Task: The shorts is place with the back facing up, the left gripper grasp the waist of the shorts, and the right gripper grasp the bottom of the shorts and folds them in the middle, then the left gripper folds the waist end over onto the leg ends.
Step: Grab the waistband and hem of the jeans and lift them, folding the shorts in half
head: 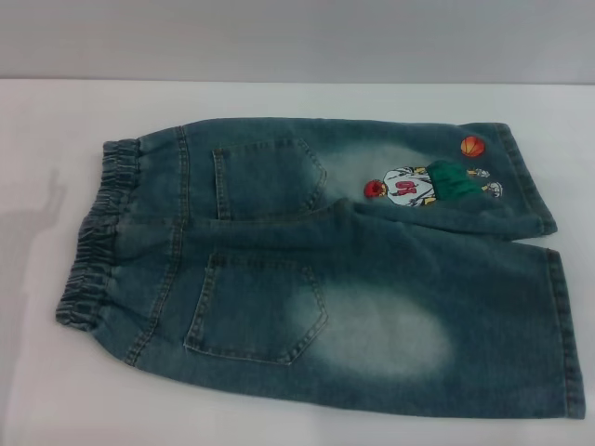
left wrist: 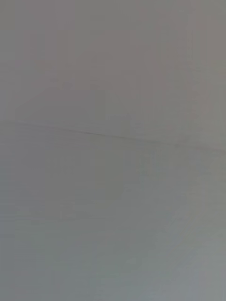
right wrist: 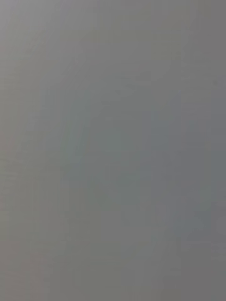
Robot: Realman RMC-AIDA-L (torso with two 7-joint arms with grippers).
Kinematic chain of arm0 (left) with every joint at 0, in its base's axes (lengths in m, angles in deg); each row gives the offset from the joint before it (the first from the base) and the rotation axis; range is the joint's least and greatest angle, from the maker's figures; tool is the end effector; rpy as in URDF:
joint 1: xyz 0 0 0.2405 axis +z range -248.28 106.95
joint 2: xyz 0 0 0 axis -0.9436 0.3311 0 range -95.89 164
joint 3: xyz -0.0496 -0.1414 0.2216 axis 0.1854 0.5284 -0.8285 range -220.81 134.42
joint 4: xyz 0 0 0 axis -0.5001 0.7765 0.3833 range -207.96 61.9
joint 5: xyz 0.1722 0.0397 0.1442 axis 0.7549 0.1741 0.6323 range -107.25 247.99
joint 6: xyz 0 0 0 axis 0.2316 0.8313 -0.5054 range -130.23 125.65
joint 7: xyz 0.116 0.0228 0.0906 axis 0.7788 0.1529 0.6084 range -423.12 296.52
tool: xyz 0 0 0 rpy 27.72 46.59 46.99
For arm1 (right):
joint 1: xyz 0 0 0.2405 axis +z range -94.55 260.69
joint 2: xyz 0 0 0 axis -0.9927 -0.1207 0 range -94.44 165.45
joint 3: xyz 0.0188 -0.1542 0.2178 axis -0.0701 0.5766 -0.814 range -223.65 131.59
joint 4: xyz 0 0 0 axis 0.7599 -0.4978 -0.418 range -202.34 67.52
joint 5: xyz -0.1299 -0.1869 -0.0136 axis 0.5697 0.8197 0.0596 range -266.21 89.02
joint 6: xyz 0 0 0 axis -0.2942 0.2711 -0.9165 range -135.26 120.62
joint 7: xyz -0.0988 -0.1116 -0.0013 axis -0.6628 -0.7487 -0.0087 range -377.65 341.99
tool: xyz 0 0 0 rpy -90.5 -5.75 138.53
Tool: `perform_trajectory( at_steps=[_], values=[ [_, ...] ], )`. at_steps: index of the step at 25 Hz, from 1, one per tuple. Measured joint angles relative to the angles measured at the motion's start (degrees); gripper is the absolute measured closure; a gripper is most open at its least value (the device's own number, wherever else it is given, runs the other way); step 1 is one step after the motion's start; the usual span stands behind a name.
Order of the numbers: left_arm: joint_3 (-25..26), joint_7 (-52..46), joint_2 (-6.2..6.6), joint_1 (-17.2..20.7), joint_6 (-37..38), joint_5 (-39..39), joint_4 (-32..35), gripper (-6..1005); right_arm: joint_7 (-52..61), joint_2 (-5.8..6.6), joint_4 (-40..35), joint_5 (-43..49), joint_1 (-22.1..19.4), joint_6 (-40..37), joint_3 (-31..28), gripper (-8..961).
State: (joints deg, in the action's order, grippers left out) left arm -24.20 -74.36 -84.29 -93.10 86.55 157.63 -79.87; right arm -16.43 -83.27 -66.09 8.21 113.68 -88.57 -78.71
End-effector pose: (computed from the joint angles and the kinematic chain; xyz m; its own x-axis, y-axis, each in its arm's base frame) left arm -0.3615 0.3086 0.0297 0.6101 -0.3495 0.7110 0.7733 0.0673 -0.6304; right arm 0.3461 0.3625 0.0434 0.7585 0.3164 -0.5697 -0.6308 0.1371 -0.7638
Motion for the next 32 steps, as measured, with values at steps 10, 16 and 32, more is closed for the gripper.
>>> perform_trajectory(
  at_steps=[10, 16, 32],
  values=[
    [0.5, -0.6, -0.04, 1.0, 0.8, 0.1, -0.7, 185, 0.0, -0.24, 1.9, 0.3, -0.6, -0.1, 0.4, 391],
    [0.5, -0.4, -0.04, 1.6, 1.0, 0.2, -0.7, 185, 0.0, -0.31, 3.2, 0.3, -0.8, 0.7, 0.5, 390],
    [-6.5, -27.5, 0.91, -3.8, 3.0, 8.1, 10.9, 185, 0.2, -0.32, 7.1, 0.3, -2.8, 2.7, 2.8, 391]
  ],
)
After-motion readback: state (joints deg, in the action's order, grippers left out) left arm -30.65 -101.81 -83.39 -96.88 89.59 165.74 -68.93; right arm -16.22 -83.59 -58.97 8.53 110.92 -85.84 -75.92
